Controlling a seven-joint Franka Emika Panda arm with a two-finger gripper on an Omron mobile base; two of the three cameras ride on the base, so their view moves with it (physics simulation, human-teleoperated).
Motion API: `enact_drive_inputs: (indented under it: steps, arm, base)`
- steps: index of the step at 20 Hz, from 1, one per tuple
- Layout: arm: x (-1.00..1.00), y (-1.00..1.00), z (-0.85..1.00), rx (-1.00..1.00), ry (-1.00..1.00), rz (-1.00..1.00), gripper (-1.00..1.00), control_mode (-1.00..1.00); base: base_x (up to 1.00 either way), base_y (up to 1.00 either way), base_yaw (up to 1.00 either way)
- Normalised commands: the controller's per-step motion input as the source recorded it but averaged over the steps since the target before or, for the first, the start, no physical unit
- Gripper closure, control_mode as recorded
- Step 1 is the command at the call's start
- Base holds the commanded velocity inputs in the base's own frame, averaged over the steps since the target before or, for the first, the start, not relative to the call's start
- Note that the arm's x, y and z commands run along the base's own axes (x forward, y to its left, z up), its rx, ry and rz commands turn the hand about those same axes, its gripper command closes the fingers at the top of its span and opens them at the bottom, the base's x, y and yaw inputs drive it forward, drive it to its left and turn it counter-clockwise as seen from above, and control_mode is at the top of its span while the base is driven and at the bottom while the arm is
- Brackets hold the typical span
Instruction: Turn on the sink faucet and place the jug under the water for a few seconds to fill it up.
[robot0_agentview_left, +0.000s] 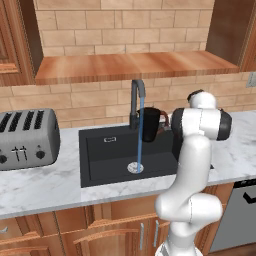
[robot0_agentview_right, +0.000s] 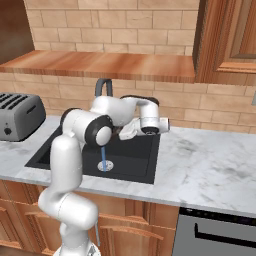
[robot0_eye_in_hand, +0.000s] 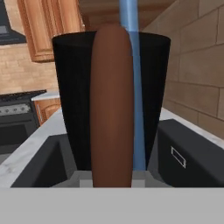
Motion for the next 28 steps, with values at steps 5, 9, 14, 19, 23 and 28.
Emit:
enact_drive_inputs:
  steps: [5, 9, 14, 19, 23, 28]
  arm:
    - [0.22, 0.16, -0.02, -0.01, 0.07, 0.0, 1.0, -1.0]
    - [0.1, 0.12, 0.0, 0.0, 0.05, 0.0, 1.0, -1.0]
    - [0.0, 0.1, 0.0, 0.0, 0.04, 0.0, 1.0, -1.0]
    - [0.0, 0.06, 0.0, 0.0, 0.02, 0.0, 1.0, -1.0]
    - [0.0, 0.03, 0.0, 0.0, 0.0, 0.0, 1.0, -1.0]
    - [0.0, 0.0, 0.0, 0.0, 0.0, 0.0, 1.0, -1.0]
  base:
    - [0.0, 0.0, 0.0]
    - [0.0, 0.0, 0.0]
    - [0.0, 0.0, 0.0]
    - [0.0, 0.0, 0.0]
    - [0.0, 0.0, 0.0]
    - [0.0, 0.0, 0.0]
